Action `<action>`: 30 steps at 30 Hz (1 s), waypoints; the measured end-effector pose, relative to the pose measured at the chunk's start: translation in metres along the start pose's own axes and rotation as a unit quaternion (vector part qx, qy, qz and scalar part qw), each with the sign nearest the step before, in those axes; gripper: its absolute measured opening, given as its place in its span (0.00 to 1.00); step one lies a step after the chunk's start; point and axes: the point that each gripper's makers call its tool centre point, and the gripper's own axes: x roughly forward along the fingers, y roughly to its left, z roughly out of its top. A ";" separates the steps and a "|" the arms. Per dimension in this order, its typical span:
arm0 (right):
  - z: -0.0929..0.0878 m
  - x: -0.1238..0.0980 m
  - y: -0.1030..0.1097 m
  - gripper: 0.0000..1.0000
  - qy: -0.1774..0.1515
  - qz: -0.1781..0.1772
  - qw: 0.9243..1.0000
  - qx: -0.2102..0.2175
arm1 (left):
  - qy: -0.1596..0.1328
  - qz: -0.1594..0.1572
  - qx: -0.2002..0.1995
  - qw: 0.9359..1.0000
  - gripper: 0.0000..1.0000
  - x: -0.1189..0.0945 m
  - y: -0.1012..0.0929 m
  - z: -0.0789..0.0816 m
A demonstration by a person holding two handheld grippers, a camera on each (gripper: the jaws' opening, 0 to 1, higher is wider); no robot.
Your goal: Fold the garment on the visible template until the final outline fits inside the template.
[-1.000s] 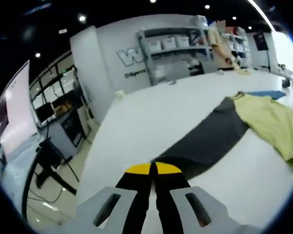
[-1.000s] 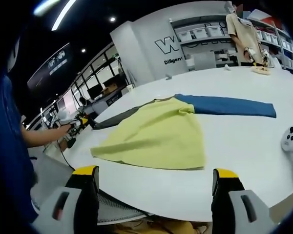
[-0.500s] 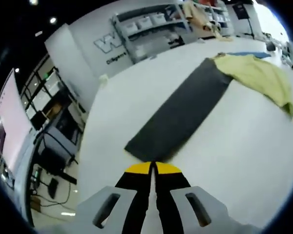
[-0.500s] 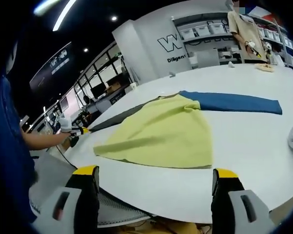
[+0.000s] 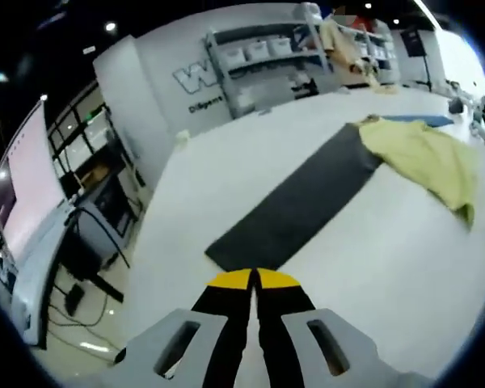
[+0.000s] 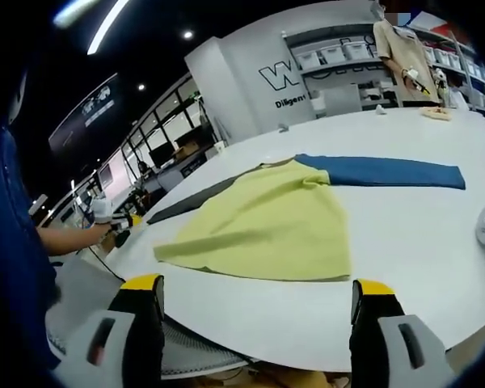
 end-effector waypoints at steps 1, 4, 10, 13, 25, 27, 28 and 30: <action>0.000 0.000 0.000 0.96 0.000 0.000 1.000 -0.001 | -0.005 -0.004 -0.003 1.000 0.09 -0.002 -0.004 0.004; 0.002 0.000 -0.003 0.96 -0.006 -0.001 1.000 -0.001 | -0.025 -0.029 -0.043 0.998 0.19 -0.005 -0.024 0.015; 0.005 0.002 -0.013 0.93 -0.013 -0.013 1.000 0.001 | -0.044 -0.099 -0.082 0.991 0.37 -0.015 -0.078 0.030; 0.004 0.006 -0.027 0.90 -0.016 -0.030 0.999 -0.001 | -0.044 -0.138 -0.093 0.985 0.46 -0.018 -0.099 0.033; 0.006 0.029 -0.066 0.59 -0.003 -0.072 0.997 -0.014 | -0.031 -0.309 -0.079 0.947 0.93 -0.069 -0.228 0.069; 0.003 0.031 -0.071 0.52 0.003 -0.080 0.997 -0.016 | -0.034 -0.311 -0.078 0.947 0.99 -0.072 -0.230 0.072; 0.003 0.032 -0.072 0.49 0.007 -0.082 0.996 -0.016 | -0.038 -0.321 -0.075 0.943 0.99 -0.074 -0.230 0.073; 0.001 0.036 -0.075 0.49 0.012 -0.084 0.996 -0.013 | -0.038 -0.321 -0.079 0.943 0.99 -0.080 -0.234 0.075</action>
